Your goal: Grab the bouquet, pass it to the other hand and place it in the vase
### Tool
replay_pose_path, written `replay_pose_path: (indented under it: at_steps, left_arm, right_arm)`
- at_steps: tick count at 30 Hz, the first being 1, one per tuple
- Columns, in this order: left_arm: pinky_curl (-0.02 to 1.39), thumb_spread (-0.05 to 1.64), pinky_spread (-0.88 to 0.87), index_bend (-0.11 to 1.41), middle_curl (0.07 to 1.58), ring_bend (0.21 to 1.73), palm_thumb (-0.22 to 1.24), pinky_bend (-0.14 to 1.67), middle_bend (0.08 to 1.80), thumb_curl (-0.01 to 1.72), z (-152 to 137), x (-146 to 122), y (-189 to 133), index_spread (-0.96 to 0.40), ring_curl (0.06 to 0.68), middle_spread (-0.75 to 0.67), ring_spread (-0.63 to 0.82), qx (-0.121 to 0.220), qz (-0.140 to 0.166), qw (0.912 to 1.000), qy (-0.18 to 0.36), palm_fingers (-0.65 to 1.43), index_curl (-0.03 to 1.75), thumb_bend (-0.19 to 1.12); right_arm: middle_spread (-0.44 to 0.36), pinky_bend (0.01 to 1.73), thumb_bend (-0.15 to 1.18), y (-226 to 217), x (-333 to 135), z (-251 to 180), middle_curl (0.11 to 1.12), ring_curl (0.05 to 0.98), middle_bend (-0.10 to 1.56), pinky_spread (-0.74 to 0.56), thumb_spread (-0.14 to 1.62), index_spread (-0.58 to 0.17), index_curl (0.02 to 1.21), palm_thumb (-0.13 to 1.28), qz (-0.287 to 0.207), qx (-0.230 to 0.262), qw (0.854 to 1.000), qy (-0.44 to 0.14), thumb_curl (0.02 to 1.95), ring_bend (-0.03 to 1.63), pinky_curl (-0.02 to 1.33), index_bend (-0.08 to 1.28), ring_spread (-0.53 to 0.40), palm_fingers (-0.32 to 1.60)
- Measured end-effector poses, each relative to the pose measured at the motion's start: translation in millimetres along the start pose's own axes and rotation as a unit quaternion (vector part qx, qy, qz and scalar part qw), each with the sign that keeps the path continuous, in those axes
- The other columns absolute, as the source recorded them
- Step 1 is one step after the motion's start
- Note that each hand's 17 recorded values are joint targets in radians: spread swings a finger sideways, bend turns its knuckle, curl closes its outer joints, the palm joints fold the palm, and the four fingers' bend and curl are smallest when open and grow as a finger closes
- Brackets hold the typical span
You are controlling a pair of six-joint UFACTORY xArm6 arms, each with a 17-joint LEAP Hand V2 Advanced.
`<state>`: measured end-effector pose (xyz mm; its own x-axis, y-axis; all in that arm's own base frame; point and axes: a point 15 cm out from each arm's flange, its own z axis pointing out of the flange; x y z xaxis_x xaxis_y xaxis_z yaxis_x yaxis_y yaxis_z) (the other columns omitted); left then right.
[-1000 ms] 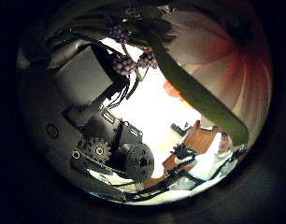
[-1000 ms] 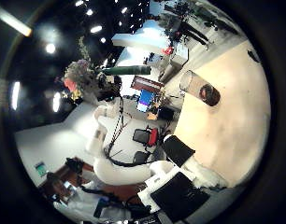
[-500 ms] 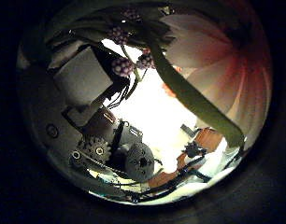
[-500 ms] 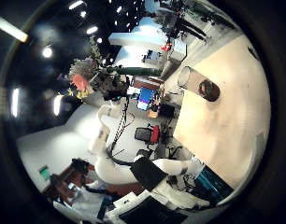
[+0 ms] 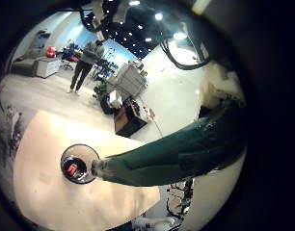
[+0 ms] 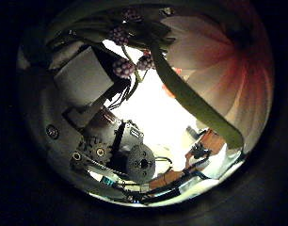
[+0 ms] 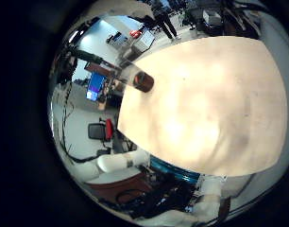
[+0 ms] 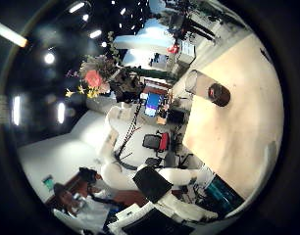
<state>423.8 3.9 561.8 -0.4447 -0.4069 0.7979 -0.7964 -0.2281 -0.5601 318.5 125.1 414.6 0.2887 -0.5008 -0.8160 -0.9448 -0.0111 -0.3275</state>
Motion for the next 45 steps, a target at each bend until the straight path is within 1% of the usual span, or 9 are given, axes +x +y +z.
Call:
replay_pose_path:
  at_steps: [4, 9, 14, 37, 40, 41, 43, 44, 45]
  left_arm:
    - [0.78, 1.07, -0.49, 0.66, 0.97, 1.47, 0.94, 1.35, 1.13, 0.80, 1.5, -11.1, -3.4, -0.73, 0.566, -0.50, -0.40, 0.005, -0.001, 1.0000, -0.004, 1.08, 1.26, -0.01]
    - [0.80, 1.07, -0.50, 0.66, 0.97, 1.47, 0.94, 1.34, 1.13, 0.80, 10.3, -24.0, -3.2, -0.73, 0.566, -0.50, -0.40, -0.001, -0.008, 0.9999, -0.009, 1.08, 1.26, -0.01]
    - [0.81, 1.08, -0.51, 0.66, 0.97, 1.47, 0.95, 1.32, 1.13, 0.80, 14.7, -39.0, -5.8, -0.74, 0.567, -0.51, -0.40, 0.000, -0.016, 0.9998, -0.016, 1.08, 1.26, -0.01]
    - [0.87, 1.05, -0.52, 0.59, 0.99, 1.47, 0.92, 1.27, 1.09, 0.78, 28.3, -76.1, 0.1, -0.75, 0.569, -0.52, -0.40, -0.015, -0.053, 0.9985, -0.006, 1.07, 1.31, -0.01]
    - [0.86, 1.03, -0.53, 0.56, 0.99, 1.46, 0.88, 1.26, 1.08, 0.76, 29.0, -82.0, 1.8, -0.75, 0.565, -0.52, -0.40, -0.017, -0.057, 0.9982, -0.006, 1.04, 1.31, -0.04]
    - [0.86, 1.02, -0.53, 0.53, 0.99, 1.44, 0.82, 1.24, 1.07, 0.74, 29.3, -83.0, 2.5, -0.75, 0.560, -0.52, -0.41, -0.019, -0.059, 0.9980, -0.005, 1.00, 1.31, -0.06]
    - [0.85, 0.99, -0.54, 0.45, 0.98, 1.37, 0.69, 1.18, 1.05, 0.68, 30.3, -88.2, 7.6, -0.73, 0.554, -0.51, -0.42, -0.028, -0.065, 0.9975, -0.007, 0.74, 1.29, -0.09]
    - [0.84, 0.97, -0.40, 0.37, 0.95, 1.18, 0.52, 0.90, 0.86, 0.63, 31.5, -91.3, 12.2, -0.66, 0.543, -0.42, -0.29, -0.037, -0.068, 0.9969, -0.009, -0.13, 1.25, -0.15]
    - [0.86, 0.96, -0.25, 0.33, 0.92, 1.12, 0.45, 0.80, 0.74, 0.60, 33.1, -95.4, 18.3, -0.60, 0.554, -0.29, -0.16, -0.050, -0.072, 0.9961, -0.012, -0.33, 1.21, -0.13]
  right_arm:
    - [0.109, 0.68, -0.03, 1.0, 2.8, 0.7, 0.33, 0.238, 0.24, 0.50, 0.98, -0.328, 0.23, 0.39, 0.003, 0.000, 1.000, -0.001, 0.35, 0.54, 0.32, 0.14, 0.236, 0.02]
    - [0.105, 0.67, -0.03, 0.8, 4.5, 1.3, 0.34, 0.239, 0.23, 0.50, 0.98, -0.318, 0.24, 0.40, 0.005, -0.001, 1.000, -0.002, 0.36, 0.55, 0.31, 0.15, 0.238, 0.03]
    - [0.103, 0.68, -0.03, 0.7, 4.9, 1.5, 0.34, 0.238, 0.23, 0.51, 0.99, -0.313, 0.24, 0.40, 0.005, -0.002, 1.000, -0.002, 0.35, 0.55, 0.31, 0.15, 0.238, 0.04]
    - [0.100, 0.68, -0.03, -0.6, 11.7, 5.2, 0.34, 0.232, 0.22, 0.52, 0.99, -0.311, 0.25, 0.42, 0.015, -0.008, 1.000, -0.007, 0.36, 0.53, 0.28, 0.15, 0.223, 0.08]
    - [0.100, 0.67, -0.03, -0.2, 13.7, 6.0, 0.34, 0.231, 0.22, 0.52, 0.99, -0.312, 0.26, 0.43, 0.018, -0.009, 1.000, -0.007, 0.36, 0.53, 0.28, 0.16, 0.224, 0.08]
    - [0.099, 0.67, -0.03, -0.2, 13.7, 6.0, 0.34, 0.230, 0.22, 0.52, 0.99, -0.312, 0.26, 0.43, 0.018, -0.009, 1.000, -0.007, 0.36, 0.53, 0.28, 0.16, 0.224, 0.09]
    - [0.095, 0.66, -0.03, -0.2, 13.3, 5.9, 0.34, 0.229, 0.22, 0.52, 0.99, -0.311, 0.26, 0.43, 0.017, -0.009, 1.000, -0.007, 0.36, 0.52, 0.28, 0.16, 0.224, 0.09]
    - [0.094, 0.66, -0.03, -0.1, 13.3, 5.8, 0.34, 0.228, 0.22, 0.52, 0.99, -0.310, 0.26, 0.43, 0.016, -0.009, 1.000, -0.007, 0.36, 0.52, 0.27, 0.16, 0.224, 0.10]
    - [0.094, 0.66, -0.03, -0.1, 13.2, 5.8, 0.34, 0.227, 0.21, 0.52, 0.99, -0.309, 0.26, 0.43, 0.016, -0.009, 1.000, -0.007, 0.36, 0.52, 0.27, 0.17, 0.224, 0.10]
